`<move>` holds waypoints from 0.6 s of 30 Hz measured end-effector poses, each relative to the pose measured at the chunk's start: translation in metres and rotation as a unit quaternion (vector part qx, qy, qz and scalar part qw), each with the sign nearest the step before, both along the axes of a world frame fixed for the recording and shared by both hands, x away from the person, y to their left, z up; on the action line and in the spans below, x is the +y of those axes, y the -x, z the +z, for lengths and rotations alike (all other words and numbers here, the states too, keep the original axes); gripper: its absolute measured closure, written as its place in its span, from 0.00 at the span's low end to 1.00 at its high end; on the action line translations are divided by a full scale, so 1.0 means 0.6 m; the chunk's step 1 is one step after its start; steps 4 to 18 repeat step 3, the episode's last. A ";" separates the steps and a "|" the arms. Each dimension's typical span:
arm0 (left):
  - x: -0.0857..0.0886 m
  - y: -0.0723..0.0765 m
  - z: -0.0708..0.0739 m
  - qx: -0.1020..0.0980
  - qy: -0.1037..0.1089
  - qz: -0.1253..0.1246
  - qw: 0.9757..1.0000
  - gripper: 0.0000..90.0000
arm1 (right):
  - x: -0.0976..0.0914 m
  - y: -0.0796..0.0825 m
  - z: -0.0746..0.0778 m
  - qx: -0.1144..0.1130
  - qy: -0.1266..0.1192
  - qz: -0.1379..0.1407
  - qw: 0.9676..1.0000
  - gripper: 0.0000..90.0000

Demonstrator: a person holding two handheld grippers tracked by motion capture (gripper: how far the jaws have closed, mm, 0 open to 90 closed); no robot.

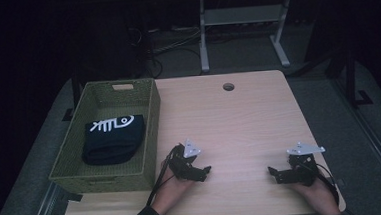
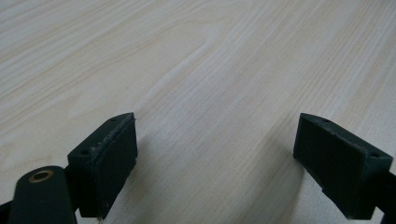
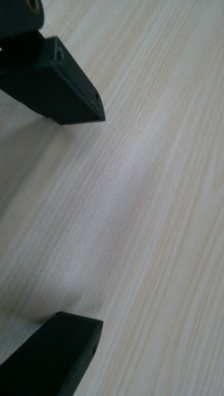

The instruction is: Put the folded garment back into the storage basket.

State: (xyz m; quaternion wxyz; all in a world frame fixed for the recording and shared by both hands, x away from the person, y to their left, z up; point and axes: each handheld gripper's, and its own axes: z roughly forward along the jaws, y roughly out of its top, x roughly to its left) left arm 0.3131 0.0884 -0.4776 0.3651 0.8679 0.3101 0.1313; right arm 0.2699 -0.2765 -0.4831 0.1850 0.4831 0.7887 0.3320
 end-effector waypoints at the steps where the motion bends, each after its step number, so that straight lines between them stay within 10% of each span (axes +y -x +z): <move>1: 0.000 0.000 0.000 0.000 0.000 0.000 1.000 0.14 | 0.000 0.000 0.000 0.000 0.000 0.000 1.000 0.02; 18: 0.000 0.000 0.000 0.000 0.000 0.000 1.000 0.14 | 0.000 0.000 0.000 0.000 0.000 0.000 1.000 0.02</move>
